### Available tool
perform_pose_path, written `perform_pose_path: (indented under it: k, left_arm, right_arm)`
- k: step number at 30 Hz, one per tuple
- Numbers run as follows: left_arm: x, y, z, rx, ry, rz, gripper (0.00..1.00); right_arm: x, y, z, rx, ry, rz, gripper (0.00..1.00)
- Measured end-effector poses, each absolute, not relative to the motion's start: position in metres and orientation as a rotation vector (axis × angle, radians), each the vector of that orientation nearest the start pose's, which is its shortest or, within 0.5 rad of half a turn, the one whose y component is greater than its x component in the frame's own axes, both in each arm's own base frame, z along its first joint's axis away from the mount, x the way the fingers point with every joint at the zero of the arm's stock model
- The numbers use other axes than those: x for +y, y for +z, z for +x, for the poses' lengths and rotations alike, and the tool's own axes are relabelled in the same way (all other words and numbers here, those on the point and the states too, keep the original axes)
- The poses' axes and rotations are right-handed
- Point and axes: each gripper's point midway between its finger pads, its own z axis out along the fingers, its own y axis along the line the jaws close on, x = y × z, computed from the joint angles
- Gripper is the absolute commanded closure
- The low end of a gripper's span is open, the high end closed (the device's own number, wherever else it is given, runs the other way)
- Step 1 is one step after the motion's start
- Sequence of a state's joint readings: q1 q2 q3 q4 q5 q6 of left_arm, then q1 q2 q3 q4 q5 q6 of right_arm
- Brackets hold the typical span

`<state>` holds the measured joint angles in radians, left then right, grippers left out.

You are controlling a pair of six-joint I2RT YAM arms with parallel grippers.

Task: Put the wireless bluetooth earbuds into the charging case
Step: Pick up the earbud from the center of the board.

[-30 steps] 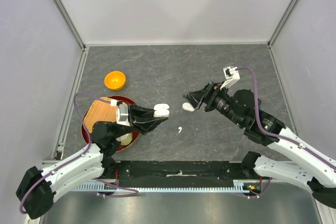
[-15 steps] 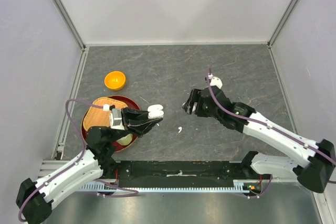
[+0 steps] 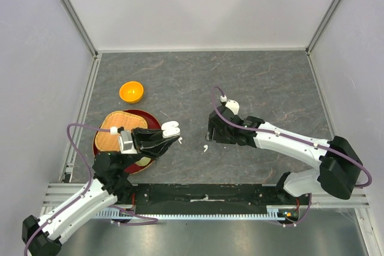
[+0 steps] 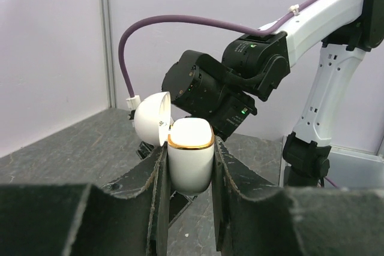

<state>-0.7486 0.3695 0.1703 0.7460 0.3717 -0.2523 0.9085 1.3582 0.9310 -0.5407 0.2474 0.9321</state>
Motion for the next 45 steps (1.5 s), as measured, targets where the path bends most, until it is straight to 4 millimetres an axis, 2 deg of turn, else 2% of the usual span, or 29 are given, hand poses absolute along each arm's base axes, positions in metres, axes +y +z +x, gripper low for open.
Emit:
perform_pose_path:
  k: [8,15,26,38,45]
  left_arm:
    - [-0.214,0.302,0.132,0.962,-1.060,0.583,0.98]
    - [-0.210,0.301,0.133,0.967,-1.043,0.571,0.98]
    - [-0.206,0.298,0.132,0.973,-1.029,0.562,0.98]
    - [-0.206,0.293,0.135,0.998,-1.018,0.555,0.98]
    - [-0.206,0.293,0.136,0.999,-1.017,0.555,0.98]
  right_arm:
    - [0.261,0.089,0.215,2.556,0.395,0.216,0.32]
    - [0.266,0.064,0.211,2.611,0.323,0.211,0.36]
    - [0.281,0.045,0.215,2.649,0.292,0.192,0.41]
    - [0.293,0.035,0.217,2.649,0.256,0.158,0.44]
    - [0.293,0.031,0.217,2.642,0.222,0.151,0.48]
